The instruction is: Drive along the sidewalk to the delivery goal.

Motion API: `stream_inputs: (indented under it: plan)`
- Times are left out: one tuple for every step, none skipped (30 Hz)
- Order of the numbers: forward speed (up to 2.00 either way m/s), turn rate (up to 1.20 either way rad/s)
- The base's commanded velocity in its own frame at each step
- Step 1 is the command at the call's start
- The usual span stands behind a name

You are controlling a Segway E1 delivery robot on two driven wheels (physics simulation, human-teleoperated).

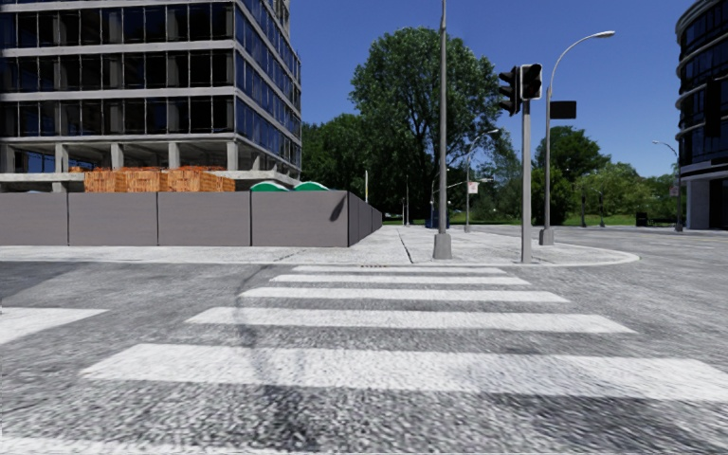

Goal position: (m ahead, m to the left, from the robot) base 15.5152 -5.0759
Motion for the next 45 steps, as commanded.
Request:
stream_inputs:
  plan:
    - [1.78,0.0]
    - [1.78,0.0]
    - [1.78,0.0]
    - [1.79,0.0]
    - [1.79,0.0]
    - [1.79,0.0]
    - [1.79,0.0]
    - [1.79,0.0]
    - [1.79,0.0]
    - [1.79,0.0]
    - [1.79,0.0]
    - [1.79,0.0]
    - [1.79,0.0]
    - [1.79,0.0]
    - [1.79,0.0]
    - [1.79,0.0]
    - [1.79,0.0]
    - [1.79,0.0]
    - [1.79,0.0]
    - [1.79,0.0]
    - [1.79,0.0]
    - [1.79,0.0]
    - [1.79,0.0]
    - [1.79,0.0]
    - [1.79,0.0]
    - [1.79,0.0]
    - [1.79,0.0]
    - [1.79,0.0]
    - [1.79,0.0]
    - [1.79,0.0]
    - [1.79,0.0]
    - [1.79,0.0]
    - [1.79,0.0]
    - [1.79,0.0]
    - [1.79,0.0]
    - [1.79,0.0]
    - [1.79,0.0]
    - [1.79,0.0]
    - [1.79,0.0]
    - [1.79,0.0]
    - [1.79,0.0]
    - [1.79,0.0]
    - [1.79,0.0]
    - [1.79,0.0]
    - [1.79,0.0]
